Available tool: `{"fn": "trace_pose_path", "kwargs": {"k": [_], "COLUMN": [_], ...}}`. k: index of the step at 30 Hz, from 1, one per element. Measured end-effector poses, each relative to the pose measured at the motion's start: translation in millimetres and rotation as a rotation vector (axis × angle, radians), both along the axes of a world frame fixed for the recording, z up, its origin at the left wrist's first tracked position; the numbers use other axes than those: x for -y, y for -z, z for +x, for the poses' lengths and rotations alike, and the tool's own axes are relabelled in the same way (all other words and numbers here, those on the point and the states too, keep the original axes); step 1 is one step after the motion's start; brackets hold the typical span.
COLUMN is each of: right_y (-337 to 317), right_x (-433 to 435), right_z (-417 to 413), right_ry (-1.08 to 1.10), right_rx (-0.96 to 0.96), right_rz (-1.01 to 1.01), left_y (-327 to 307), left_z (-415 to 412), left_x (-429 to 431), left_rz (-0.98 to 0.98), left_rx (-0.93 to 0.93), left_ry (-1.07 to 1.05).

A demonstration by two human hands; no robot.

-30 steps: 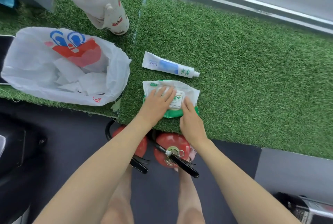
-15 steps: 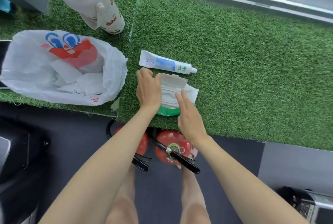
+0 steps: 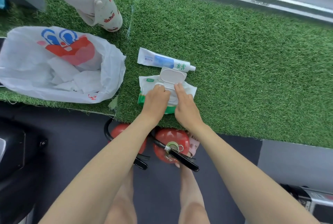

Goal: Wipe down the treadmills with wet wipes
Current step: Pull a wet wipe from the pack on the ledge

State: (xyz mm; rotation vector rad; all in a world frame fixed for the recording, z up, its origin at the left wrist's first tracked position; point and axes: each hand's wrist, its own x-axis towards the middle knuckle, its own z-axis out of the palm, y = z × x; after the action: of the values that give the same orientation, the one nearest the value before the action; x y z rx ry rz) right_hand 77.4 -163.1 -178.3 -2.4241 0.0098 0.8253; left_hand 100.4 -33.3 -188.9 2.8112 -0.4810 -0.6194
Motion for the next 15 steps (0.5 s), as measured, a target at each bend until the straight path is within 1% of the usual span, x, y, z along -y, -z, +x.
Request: {"fn": "trace_pose_path", "kwargs": {"k": [2, 3, 6, 8, 10, 13, 15], "right_y": [0, 1, 2, 3, 4, 5, 5], "right_x": [1, 1, 1, 0, 0, 1, 2], "right_z": [0, 1, 2, 1, -1, -1, 1], "right_ry": [0.016, 0.018, 0.013, 0.01, 0.009, -0.003, -0.006], "right_rx": [-0.034, -0.043, -0.048, -0.041, -0.026, -0.032, -0.045], "right_rz": [0.035, 0.041, 0.039, 0.039, 0.04, 0.036, 0.039], "left_y": [-4, -3, 5, 4, 2, 2, 6], "left_z": [3, 5, 6, 9, 9, 15, 17], "left_x": [6, 8, 14, 17, 17, 13, 10], "left_rz": [0.177, 0.245, 0.224, 0.222, 0.282, 0.333, 0.332], "left_rx": [-0.004, -0.027, -0.094, -0.126, -0.058, -0.042, -0.033], "left_ry": [0.132, 0.165, 0.282, 0.301, 0.32, 0.369, 0.418]}}
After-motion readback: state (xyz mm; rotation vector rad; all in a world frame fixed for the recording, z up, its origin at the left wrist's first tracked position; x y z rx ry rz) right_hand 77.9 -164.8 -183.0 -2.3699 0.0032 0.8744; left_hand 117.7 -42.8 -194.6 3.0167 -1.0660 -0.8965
